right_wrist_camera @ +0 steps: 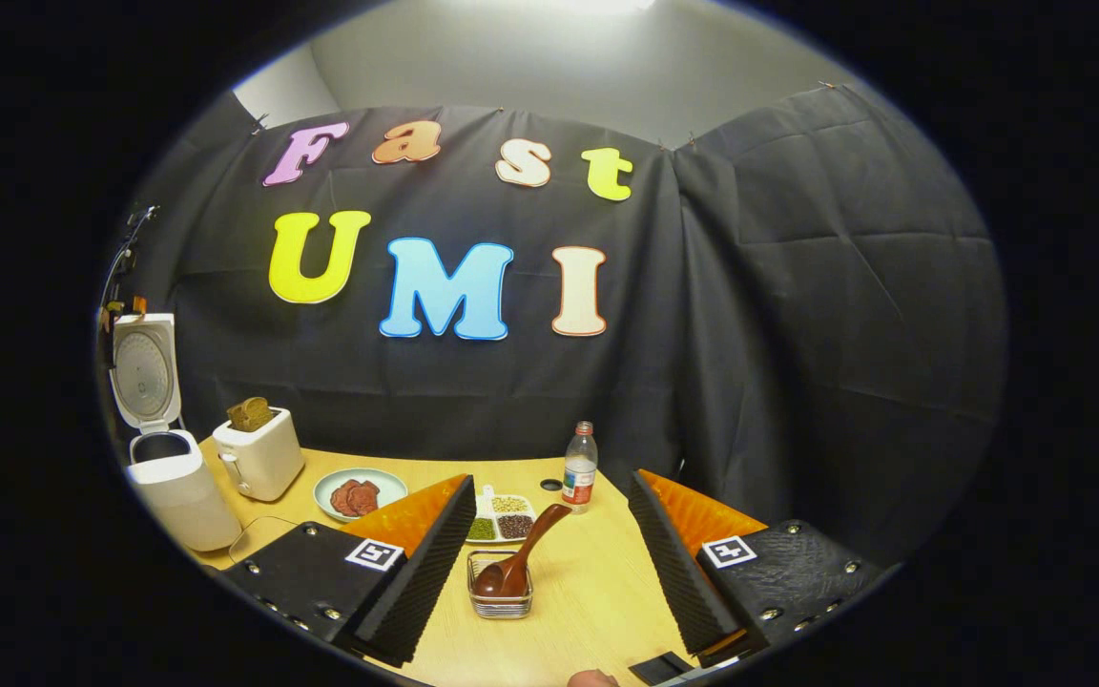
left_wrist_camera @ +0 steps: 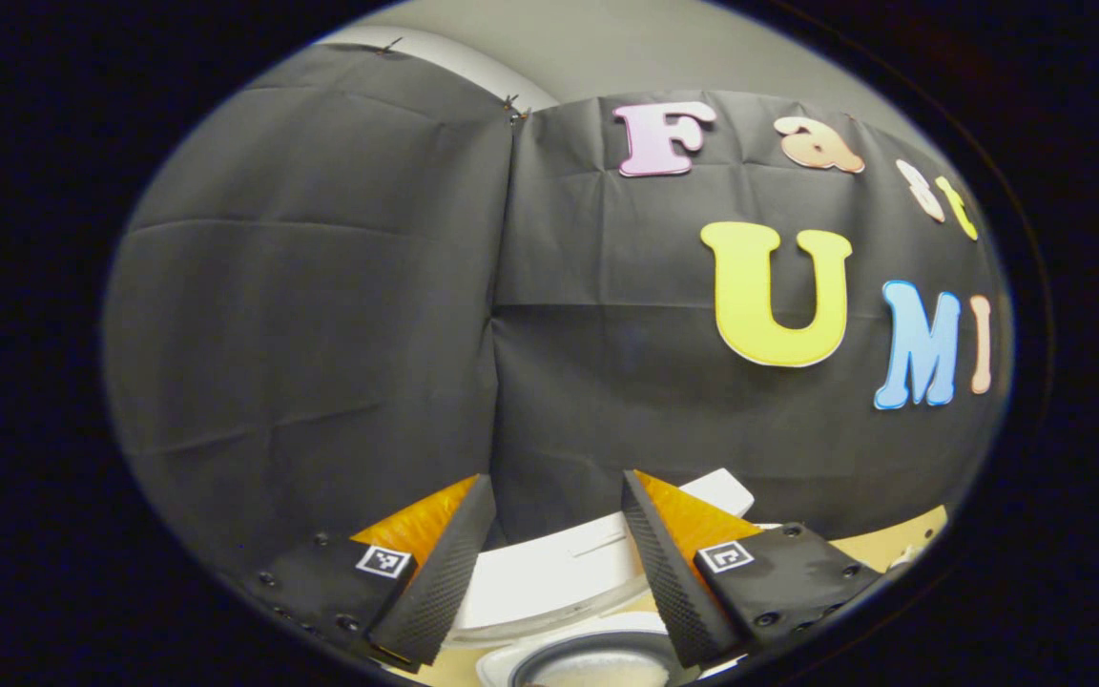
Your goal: Close the left gripper, press the button to open the rice cooker; take a wooden spoon from the chopstick holder with the right hand, scoop a spoonful of rice and pour it into the rice cooker, then put the wooden spoon back into the chopstick holder.
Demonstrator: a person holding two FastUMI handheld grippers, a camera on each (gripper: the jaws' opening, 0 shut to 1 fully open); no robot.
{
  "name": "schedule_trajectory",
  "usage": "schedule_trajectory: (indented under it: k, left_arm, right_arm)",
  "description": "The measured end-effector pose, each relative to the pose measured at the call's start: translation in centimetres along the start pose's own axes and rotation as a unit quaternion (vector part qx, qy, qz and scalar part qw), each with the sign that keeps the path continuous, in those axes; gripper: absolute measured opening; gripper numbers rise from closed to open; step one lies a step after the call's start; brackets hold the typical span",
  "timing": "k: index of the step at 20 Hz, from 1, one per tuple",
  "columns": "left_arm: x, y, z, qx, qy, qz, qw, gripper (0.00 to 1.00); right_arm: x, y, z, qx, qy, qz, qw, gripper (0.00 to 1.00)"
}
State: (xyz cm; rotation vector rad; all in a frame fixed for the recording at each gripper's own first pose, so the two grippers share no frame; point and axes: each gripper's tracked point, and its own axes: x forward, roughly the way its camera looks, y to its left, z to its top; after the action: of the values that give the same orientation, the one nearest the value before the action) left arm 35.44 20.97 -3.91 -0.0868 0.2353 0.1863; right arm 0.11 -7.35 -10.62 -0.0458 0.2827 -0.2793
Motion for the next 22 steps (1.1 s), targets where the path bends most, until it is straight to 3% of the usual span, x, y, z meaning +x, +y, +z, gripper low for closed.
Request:
schedule_trajectory:
  k: [5, 7, 9, 12, 14, 15, 16, 22]
  left_arm:
    - [-2.8, -2.4, -1.5, -0.002, -0.001, -0.018, 1.0, 0.9]
    - [-4.0, -3.3, -2.6, 0.011, -0.001, -0.019, 1.0, 0.96]
    - [-5.4, -4.2, -3.5, 0.018, 0.002, -0.02, 1.0, 0.96]
    - [-7.4, -5.7, -5.2, 0.014, 0.01, -0.023, 1.0, 0.9]
    - [-8.6, -6.5, -6.5, 0.012, 0.018, -0.026, 0.999, 0.94]
    - [-9.3, -6.9, -7.3, 0.01, 0.022, -0.027, 0.999, 0.9]
    - [-10.0, -7.3, -8.1, 0.01, 0.027, -0.028, 0.999, 0.97]
    - [-13.3, -9.3, -12.7, 0.02, 0.052, -0.032, 0.998, 0.94]
  right_arm:
    - [1.0, 0.1, 0.8, 0.001, -0.008, 0.02, 1.0, 0.98]
    - [1.5, -0.2, 0.7, -0.001, -0.008, 0.024, 1.0, 0.98]
    - [1.7, -0.5, 0.6, 0.0, -0.005, 0.032, 0.999, 0.98]
    - [2.0, -1.1, 0.1, -0.003, -0.002, 0.045, 0.999, 0.98]
    - [2.3, -2.0, -0.1, -0.008, 0.001, 0.047, 0.999, 0.98]
    - [2.3, -2.4, -0.1, -0.007, 0.0, 0.048, 0.999, 0.98]
    - [2.4, -2.6, -0.1, -0.006, 0.0, 0.049, 0.999, 0.98]
    - [2.8, -4.9, -1.0, 0.002, 0.006, 0.053, 0.999, 0.98]
